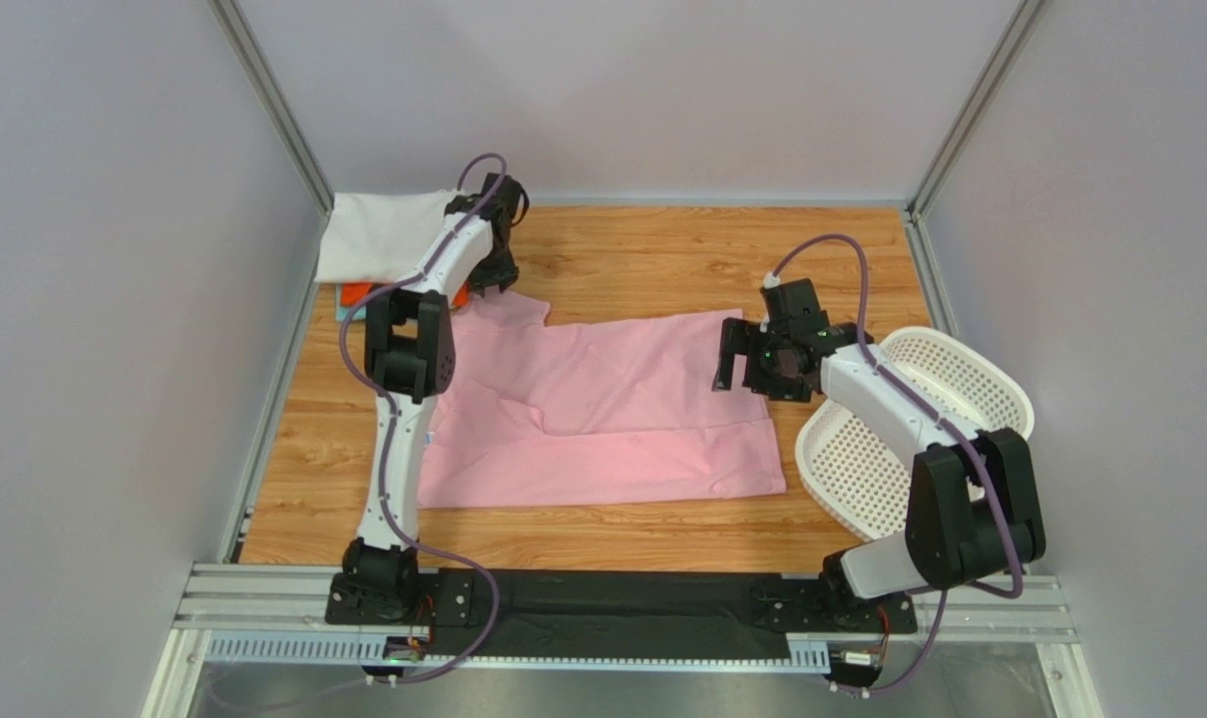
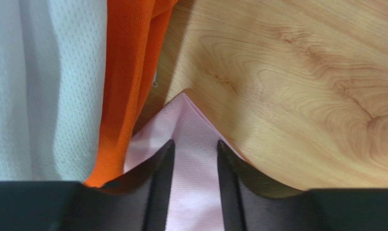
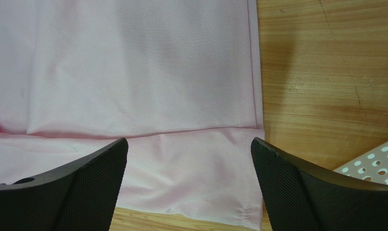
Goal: Fold and stack the t-shirts
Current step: Fold the tshirt
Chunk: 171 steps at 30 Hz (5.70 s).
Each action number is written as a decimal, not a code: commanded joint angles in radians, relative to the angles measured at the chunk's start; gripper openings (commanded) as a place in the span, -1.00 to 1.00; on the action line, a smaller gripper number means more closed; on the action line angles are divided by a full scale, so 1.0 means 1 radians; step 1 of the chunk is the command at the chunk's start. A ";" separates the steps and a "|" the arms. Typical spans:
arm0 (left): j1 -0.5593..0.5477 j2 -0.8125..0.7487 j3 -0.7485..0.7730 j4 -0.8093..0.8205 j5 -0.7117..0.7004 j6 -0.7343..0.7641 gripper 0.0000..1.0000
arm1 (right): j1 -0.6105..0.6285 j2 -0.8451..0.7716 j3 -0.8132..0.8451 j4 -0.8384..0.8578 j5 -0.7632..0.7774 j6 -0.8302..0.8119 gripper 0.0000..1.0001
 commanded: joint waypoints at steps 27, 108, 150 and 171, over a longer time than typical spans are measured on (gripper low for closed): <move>0.002 -0.274 -0.295 0.214 0.046 0.030 -1.00 | -0.022 0.363 0.434 -0.003 0.196 0.032 0.99; -0.157 -1.566 -1.543 0.262 -0.074 -0.372 -1.00 | 0.047 0.097 0.201 0.003 0.287 -0.066 -0.99; -0.249 -1.606 -1.582 0.268 0.205 -0.320 0.99 | 0.168 0.101 0.147 0.100 -0.063 -0.066 1.00; -0.143 -1.229 -1.652 0.397 0.224 -0.321 0.99 | 0.090 0.267 0.010 0.134 0.004 0.002 1.00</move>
